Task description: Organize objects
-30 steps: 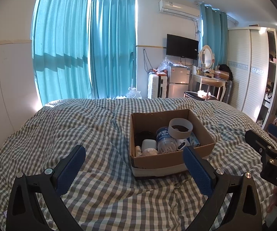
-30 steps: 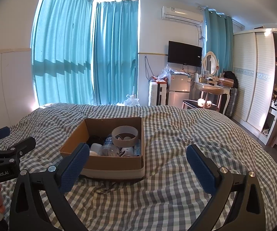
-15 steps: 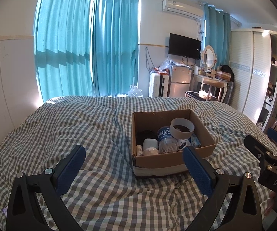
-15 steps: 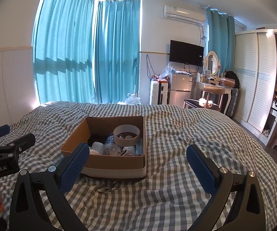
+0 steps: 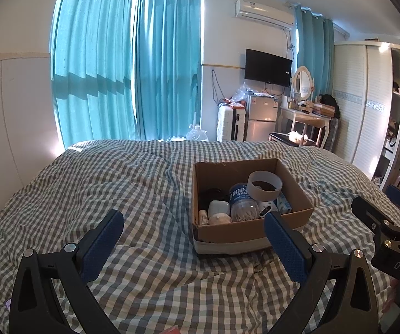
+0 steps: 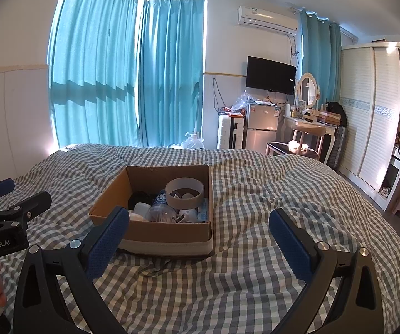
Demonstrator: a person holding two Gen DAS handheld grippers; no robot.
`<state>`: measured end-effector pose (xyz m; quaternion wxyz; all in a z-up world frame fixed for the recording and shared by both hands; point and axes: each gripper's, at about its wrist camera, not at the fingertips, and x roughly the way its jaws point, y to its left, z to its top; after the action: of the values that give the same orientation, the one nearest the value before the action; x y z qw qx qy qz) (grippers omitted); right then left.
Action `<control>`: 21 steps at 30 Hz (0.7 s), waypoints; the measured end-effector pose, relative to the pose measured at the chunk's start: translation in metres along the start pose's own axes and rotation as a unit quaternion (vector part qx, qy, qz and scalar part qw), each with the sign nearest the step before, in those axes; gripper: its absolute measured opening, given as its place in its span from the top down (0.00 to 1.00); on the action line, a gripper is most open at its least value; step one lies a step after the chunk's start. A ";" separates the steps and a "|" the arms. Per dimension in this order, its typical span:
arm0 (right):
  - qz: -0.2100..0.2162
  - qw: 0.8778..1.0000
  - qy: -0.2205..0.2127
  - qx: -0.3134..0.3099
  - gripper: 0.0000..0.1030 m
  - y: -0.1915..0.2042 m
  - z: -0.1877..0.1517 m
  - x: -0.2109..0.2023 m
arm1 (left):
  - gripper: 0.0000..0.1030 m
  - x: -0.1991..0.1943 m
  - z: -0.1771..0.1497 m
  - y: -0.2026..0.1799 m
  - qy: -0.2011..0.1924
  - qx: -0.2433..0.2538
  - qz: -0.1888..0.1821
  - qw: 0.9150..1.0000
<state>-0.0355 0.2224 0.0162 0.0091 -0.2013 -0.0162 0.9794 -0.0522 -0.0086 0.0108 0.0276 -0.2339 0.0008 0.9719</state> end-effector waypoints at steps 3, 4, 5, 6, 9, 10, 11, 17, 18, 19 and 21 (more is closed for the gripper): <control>0.001 1.000 0.000 0.000 0.02 0.000 0.000 0.000 | 0.00 -0.001 -0.001 0.001 -0.001 0.000 0.002 1.000; 0.000 1.000 0.000 0.000 0.02 0.000 0.000 0.000 | 0.00 0.000 -0.001 0.001 -0.001 0.000 0.002 1.000; 0.000 1.000 0.000 0.000 0.02 0.000 0.000 0.000 | 0.00 0.000 -0.001 0.001 -0.001 0.000 0.002 1.000; 0.000 1.000 0.001 0.000 0.02 0.000 -0.001 0.000 | 0.00 -0.001 -0.001 0.001 -0.001 -0.001 0.004 1.000; 0.000 1.000 0.002 0.000 0.02 0.000 -0.002 0.000 | 0.00 -0.001 -0.001 0.001 -0.001 0.000 0.003 1.000; 0.000 1.000 0.002 0.000 0.02 0.000 -0.001 0.000 | 0.00 -0.001 -0.001 0.000 -0.001 0.000 0.004 1.000; 0.001 1.000 0.003 0.000 0.02 0.000 -0.002 0.000 | 0.00 -0.001 -0.001 0.000 -0.001 0.000 0.005 1.000; 0.002 1.000 0.004 -0.001 0.02 0.001 -0.003 0.001 | 0.00 0.001 -0.002 0.000 0.001 0.005 0.006 1.000; 0.002 1.000 0.004 -0.001 0.02 0.001 -0.003 0.001 | 0.00 0.001 -0.003 0.000 0.001 0.004 0.006 1.000; 0.002 1.000 0.004 -0.001 0.02 0.001 -0.003 0.001 | 0.00 0.001 -0.003 0.000 0.002 0.004 0.005 1.000; 0.002 1.000 0.004 -0.001 0.02 0.001 -0.003 0.002 | 0.00 0.001 -0.003 0.000 0.002 0.003 0.005 1.000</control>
<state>-0.0357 0.2212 0.0123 0.0073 -0.2056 -0.0170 0.9785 -0.0516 -0.0091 0.0082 0.0229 -0.2353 0.0050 0.9716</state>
